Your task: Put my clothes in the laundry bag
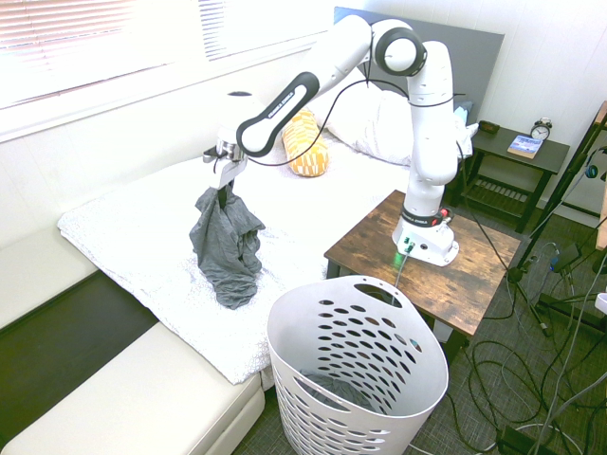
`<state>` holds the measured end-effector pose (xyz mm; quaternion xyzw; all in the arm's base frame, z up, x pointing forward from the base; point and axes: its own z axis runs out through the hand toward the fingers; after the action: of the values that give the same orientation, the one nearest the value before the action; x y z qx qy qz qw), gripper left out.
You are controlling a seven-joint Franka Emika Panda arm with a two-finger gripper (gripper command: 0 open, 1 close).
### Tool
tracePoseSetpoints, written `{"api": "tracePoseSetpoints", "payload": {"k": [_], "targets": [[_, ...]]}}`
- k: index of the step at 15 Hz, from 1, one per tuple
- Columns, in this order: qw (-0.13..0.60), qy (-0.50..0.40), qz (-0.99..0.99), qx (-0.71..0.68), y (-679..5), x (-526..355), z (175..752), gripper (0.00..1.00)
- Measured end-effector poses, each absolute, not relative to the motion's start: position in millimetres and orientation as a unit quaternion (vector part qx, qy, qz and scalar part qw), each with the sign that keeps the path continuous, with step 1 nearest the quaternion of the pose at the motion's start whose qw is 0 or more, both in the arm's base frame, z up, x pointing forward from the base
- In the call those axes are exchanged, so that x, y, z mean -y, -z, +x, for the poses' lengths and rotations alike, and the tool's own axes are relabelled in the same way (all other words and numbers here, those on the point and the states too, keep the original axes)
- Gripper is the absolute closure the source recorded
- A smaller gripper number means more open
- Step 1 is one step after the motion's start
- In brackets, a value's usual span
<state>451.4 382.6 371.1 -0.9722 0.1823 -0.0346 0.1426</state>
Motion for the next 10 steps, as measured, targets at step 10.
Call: {"api": "tracePoseSetpoints", "payload": {"k": [10], "targets": [[0.174, 0.08, -0.978, -0.076, -735, -402, 72, 1.0]]}}
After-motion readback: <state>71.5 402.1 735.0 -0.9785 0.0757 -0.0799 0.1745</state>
